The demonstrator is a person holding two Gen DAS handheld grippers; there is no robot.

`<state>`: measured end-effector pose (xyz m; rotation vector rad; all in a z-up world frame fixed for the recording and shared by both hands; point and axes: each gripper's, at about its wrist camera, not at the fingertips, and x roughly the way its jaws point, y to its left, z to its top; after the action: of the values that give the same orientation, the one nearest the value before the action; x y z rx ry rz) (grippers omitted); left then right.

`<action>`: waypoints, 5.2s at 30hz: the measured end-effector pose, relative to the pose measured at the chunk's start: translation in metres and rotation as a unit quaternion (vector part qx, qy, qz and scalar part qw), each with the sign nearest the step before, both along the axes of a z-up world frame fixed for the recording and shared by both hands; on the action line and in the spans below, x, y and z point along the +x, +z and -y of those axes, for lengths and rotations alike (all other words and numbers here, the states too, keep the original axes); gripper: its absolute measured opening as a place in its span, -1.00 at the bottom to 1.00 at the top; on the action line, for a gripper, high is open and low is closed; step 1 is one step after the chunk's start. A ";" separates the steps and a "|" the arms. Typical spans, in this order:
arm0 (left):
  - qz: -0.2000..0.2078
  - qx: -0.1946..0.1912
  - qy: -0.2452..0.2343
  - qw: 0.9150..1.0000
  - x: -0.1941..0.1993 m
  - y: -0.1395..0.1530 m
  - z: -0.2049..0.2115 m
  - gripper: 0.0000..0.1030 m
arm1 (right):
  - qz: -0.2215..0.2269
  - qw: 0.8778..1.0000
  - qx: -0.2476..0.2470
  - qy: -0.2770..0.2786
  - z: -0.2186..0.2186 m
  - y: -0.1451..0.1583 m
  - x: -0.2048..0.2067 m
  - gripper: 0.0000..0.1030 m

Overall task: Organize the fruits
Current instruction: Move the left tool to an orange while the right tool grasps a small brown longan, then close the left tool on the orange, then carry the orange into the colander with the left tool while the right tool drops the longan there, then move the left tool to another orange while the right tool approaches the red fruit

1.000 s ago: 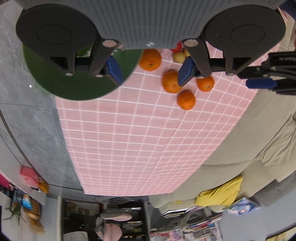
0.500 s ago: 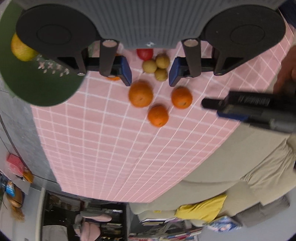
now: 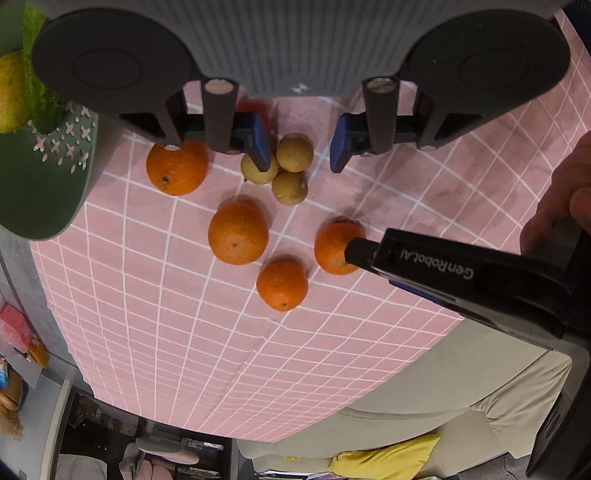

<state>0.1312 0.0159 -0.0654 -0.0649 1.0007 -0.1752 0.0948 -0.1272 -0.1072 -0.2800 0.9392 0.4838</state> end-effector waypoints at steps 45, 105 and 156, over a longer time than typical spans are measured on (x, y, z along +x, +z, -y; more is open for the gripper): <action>0.006 -0.045 -0.026 0.999 0.019 -0.012 0.005 -0.16 | -0.041 0.998 0.032 -0.034 -0.012 -0.016 0.021 -0.65; 0.055 -0.034 -0.150 0.987 -0.020 0.068 0.183 -0.18 | 0.034 0.969 0.114 -0.218 0.233 0.098 -0.013 -0.64; 0.011 0.040 -0.100 0.994 -0.030 0.047 0.082 0.17 | 0.030 0.986 0.071 -0.145 0.149 0.101 0.020 -0.35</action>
<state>0.1014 -0.0661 -0.0182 0.1113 0.9907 -0.3169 0.1147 -0.2758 -0.0064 -0.0270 0.8661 0.2709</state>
